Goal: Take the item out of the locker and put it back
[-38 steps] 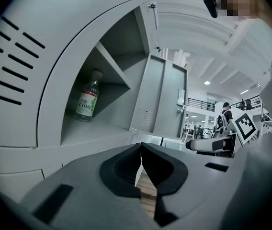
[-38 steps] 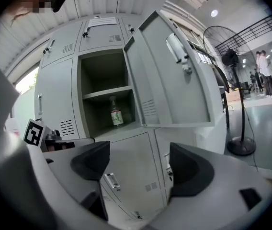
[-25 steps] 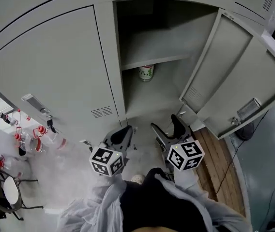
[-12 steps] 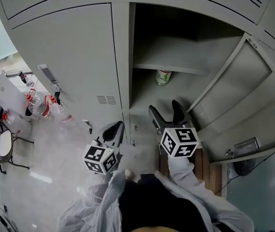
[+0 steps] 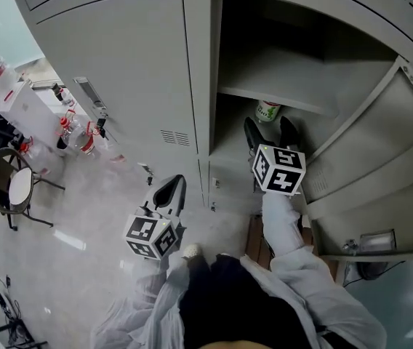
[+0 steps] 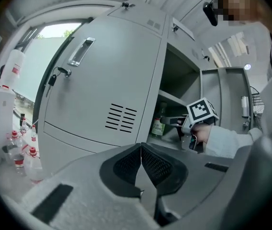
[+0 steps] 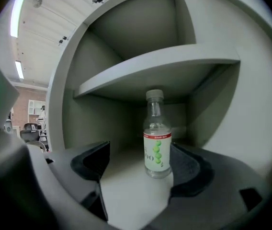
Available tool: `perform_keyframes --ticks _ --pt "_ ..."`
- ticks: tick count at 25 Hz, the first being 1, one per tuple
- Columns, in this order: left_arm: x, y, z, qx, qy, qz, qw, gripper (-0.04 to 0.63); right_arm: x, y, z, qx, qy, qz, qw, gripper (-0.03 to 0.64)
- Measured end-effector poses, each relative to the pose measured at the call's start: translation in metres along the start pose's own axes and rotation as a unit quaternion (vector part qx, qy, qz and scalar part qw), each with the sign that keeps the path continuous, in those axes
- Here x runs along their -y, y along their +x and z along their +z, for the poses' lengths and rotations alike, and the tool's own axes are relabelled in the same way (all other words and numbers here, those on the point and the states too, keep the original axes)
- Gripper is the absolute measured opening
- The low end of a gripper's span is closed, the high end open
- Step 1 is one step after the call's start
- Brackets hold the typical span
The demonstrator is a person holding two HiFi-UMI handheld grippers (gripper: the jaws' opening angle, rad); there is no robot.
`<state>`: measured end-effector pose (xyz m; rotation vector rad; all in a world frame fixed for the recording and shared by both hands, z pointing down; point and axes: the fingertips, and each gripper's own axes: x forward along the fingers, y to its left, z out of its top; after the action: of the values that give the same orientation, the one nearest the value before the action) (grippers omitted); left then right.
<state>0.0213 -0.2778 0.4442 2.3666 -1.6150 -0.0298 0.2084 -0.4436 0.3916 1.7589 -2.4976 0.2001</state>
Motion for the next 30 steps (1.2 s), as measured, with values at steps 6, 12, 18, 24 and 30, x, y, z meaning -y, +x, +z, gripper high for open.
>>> perform_keyframes --ticks 6,12,18,24,30 --pt "-0.003 0.000 0.002 0.003 -0.005 0.011 0.9999 0.008 0.031 0.051 -0.002 -0.030 -0.007 -0.039 0.999 0.372" --pt "-0.005 -0.001 -0.003 0.006 -0.011 0.026 0.9996 0.008 0.049 0.080 -0.014 -0.046 -0.008 -0.042 0.998 0.370" --pt "-0.005 -0.010 -0.015 0.014 -0.017 0.043 0.9988 0.008 0.034 0.086 -0.012 -0.026 0.005 0.016 1.000 0.308" --pt "0.006 -0.025 -0.018 0.029 -0.017 0.040 0.9986 0.008 0.002 0.073 -0.009 -0.044 0.048 0.094 0.993 0.307" --pt "0.004 -0.039 -0.017 0.028 -0.013 0.030 0.9991 0.008 -0.019 0.053 -0.014 -0.083 0.144 0.142 0.976 0.305"
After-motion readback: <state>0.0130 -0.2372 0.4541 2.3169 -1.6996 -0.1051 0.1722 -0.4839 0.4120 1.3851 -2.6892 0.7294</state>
